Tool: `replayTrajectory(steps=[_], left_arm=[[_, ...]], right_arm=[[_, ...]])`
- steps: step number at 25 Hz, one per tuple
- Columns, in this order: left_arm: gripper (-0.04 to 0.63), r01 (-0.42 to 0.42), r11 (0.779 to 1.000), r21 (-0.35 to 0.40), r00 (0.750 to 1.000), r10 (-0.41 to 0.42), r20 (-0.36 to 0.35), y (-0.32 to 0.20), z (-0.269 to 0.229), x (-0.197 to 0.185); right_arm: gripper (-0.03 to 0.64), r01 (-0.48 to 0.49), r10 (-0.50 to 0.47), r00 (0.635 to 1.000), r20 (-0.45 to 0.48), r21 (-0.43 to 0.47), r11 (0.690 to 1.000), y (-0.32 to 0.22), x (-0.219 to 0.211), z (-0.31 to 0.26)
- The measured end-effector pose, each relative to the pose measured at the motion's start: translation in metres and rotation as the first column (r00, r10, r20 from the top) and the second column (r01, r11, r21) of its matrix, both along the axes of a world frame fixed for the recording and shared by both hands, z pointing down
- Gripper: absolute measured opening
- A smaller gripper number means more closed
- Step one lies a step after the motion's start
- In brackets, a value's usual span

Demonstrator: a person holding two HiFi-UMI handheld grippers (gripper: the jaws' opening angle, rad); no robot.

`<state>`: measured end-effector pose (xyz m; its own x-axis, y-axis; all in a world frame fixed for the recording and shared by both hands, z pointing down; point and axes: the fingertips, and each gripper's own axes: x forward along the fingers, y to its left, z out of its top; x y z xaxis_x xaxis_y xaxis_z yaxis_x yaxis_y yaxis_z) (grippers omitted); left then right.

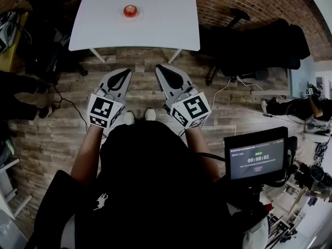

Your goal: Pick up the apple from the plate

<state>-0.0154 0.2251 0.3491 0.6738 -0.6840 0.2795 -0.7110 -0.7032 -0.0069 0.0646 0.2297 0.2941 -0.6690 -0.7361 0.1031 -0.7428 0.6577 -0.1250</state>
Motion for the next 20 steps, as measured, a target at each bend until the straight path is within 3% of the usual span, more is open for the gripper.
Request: replayTrajectory(steps=[12, 20], left_arm=[[0.006, -0.009, 1.0, -0.007, 1.0, 0.009, -0.007, 0.011, 0.004, 0.006], [0.006, 0.011, 1.0, -0.024, 1.0, -0.011, 0.019, -0.012, 0.005, 0.042]], right_arm=[[0.004, 0.022, -0.022, 1.0, -0.001, 0.009, 1.0, 0.007, 0.005, 0.007], [0.005, 0.045, -0.045, 0.999, 0.005, -0.005, 0.999, -0.017, 0.042, 0.007]])
